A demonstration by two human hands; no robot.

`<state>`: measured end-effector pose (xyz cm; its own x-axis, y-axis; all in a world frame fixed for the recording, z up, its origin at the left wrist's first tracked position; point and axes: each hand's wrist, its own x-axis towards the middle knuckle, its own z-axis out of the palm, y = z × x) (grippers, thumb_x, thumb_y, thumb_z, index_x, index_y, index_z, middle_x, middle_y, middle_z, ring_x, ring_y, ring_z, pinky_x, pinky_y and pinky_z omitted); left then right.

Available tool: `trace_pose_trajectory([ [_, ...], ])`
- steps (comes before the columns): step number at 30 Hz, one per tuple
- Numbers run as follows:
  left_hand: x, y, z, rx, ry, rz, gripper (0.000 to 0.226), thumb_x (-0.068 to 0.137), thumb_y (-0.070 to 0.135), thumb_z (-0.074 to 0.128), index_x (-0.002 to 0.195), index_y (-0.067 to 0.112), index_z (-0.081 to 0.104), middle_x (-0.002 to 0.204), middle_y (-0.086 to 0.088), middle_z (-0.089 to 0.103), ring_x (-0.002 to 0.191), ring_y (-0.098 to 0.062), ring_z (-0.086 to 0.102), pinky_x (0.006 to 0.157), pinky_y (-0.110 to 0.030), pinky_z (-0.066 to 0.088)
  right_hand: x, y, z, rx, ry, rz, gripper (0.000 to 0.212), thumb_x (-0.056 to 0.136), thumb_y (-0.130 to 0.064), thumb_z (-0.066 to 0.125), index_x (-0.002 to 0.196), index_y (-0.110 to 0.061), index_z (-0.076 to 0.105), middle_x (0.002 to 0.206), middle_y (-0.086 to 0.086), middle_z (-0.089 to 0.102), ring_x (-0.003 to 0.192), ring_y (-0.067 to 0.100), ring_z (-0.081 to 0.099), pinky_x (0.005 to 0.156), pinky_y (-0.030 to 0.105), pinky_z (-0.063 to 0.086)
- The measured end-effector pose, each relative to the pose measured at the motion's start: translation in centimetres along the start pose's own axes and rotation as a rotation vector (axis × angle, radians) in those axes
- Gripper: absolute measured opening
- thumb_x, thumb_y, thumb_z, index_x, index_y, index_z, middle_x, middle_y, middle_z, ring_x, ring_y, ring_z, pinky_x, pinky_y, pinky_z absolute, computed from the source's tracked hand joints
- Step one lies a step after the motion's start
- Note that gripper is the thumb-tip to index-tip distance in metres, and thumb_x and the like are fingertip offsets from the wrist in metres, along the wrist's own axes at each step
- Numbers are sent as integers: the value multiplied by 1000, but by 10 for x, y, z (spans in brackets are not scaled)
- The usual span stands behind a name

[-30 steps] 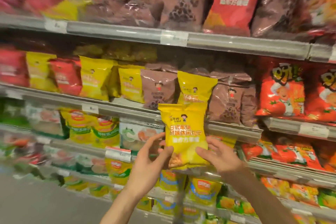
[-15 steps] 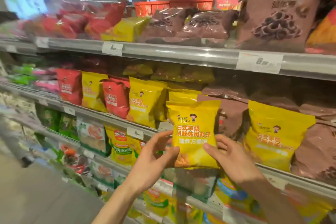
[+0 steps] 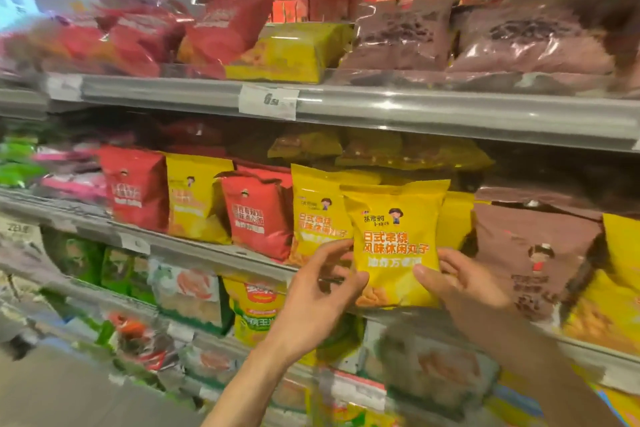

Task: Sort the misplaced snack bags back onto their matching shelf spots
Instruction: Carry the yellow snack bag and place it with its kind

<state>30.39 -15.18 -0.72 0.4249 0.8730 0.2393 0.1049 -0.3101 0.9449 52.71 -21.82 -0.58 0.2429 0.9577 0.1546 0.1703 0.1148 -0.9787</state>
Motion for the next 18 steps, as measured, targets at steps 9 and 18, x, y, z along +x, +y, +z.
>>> trace_pose_trajectory([
  [9,35,-20,-57,-19,-179,109,41,95,24,70,130,39,54,119,18,63,100,5,62,78,-12,48,1,-12,63,-368,263,8,17,98,-25,63,81,-28,58,75,-40,64,74,-21,57,66,0,38],
  [18,42,-27,-57,131,-184,243,46,96,31,67,139,35,53,134,20,54,121,6,52,89,-24,53,-25,-18,59,-228,474,-45,27,92,-34,64,117,-22,66,112,-13,75,106,5,68,97,36,52],
])
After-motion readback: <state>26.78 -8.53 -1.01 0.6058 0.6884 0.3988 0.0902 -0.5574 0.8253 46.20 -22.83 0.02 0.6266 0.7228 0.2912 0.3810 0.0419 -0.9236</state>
